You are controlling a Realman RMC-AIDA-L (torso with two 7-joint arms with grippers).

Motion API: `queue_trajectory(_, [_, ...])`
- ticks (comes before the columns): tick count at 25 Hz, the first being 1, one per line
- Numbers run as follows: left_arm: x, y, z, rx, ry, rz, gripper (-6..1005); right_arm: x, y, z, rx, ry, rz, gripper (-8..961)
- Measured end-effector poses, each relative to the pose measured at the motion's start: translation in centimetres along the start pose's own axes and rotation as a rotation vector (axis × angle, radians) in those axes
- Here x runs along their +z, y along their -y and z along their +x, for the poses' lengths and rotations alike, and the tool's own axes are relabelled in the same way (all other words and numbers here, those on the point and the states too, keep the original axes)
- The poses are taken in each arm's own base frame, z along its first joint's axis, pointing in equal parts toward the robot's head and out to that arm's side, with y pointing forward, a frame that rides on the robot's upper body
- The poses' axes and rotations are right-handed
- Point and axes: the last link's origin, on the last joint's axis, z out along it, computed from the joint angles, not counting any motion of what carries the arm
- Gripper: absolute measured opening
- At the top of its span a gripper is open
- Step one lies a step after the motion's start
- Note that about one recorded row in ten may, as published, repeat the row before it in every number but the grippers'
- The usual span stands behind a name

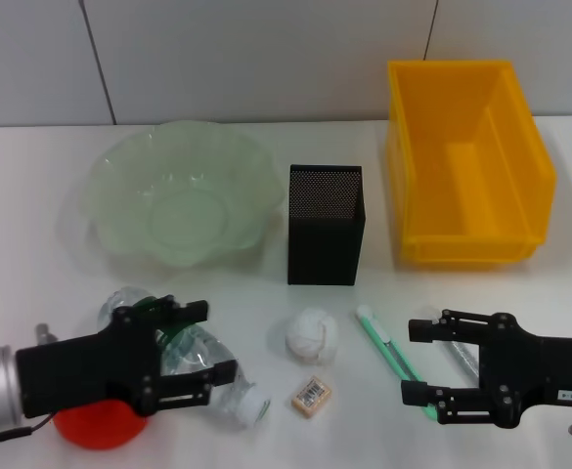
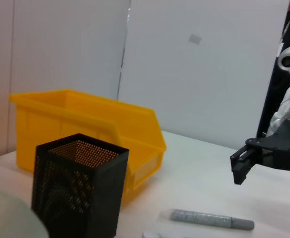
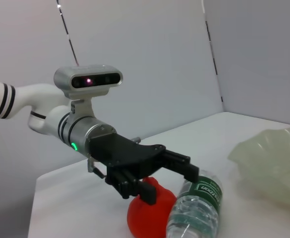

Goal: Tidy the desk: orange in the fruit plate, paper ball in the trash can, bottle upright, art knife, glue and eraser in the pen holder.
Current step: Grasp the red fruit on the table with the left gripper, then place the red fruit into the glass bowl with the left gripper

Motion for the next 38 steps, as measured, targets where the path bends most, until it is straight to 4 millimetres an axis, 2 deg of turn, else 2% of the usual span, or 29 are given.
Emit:
queue_trajectory(5, [-1.6, 0.0, 0.1, 0.003, -0.022, 0.039, 767, -0.1, 0.0, 0.0, 0.002, 0.000, 0.006, 772])
queue_trajectory(6, [-3.6, -0.2, -0.4, -0.007, -0.022, 0.091, 764, -0.1, 0.1, 0.0, 0.002, -0.001, 0.008, 772])
queue_trajectory(7, [-4.5, -0.3, -0.8, -0.015, -0.016, 0.115, 762, -0.1, 0.1, 0.1, 0.002, -0.003, 0.013, 772])
queue_trajectory(9, [-4.5, -0.3, -0.8, -0.015, -0.016, 0.115, 756, -0.1, 0.2, 0.2, 0.003, -0.006, 0.021, 772])
queue_trajectory(10, [-5.6, -0.5, -1.4, -0.028, -0.013, 0.144, 754, -0.1, 0.3, 0.2, 0.005, -0.007, 0.025, 772])
queue_trajectory(11, [-7.7, -0.9, -2.4, -0.056, -0.014, 0.211, 751, -0.1, 0.3, 0.2, 0.006, -0.008, 0.027, 772])
queue_trajectory(15, [-9.1, -1.5, -3.6, -0.099, -0.006, 0.257, 741, -0.1, 0.4, 0.2, 0.007, -0.010, 0.032, 772])
queue_trajectory(21, [-8.8, -1.5, -4.7, -0.137, 0.040, 0.249, 725, 0.2, 0.7, 0.0, -0.001, -0.017, 0.030, 771])
queue_trajectory(26, [-8.6, -1.5, -4.9, -0.141, 0.050, 0.247, 713, 0.3, 0.8, -0.1, -0.004, -0.020, 0.034, 771])
queue_trajectory(27, [-8.0, -1.3, -5.3, -0.134, 0.069, 0.259, 710, 0.3, 0.8, -0.1, -0.004, -0.020, 0.034, 771])
queue_trajectory(38, [-7.8, -1.4, -5.3, -0.066, 0.071, 0.275, 346, 0.2, 0.7, 0.1, 0.004, -0.020, 0.035, 771])
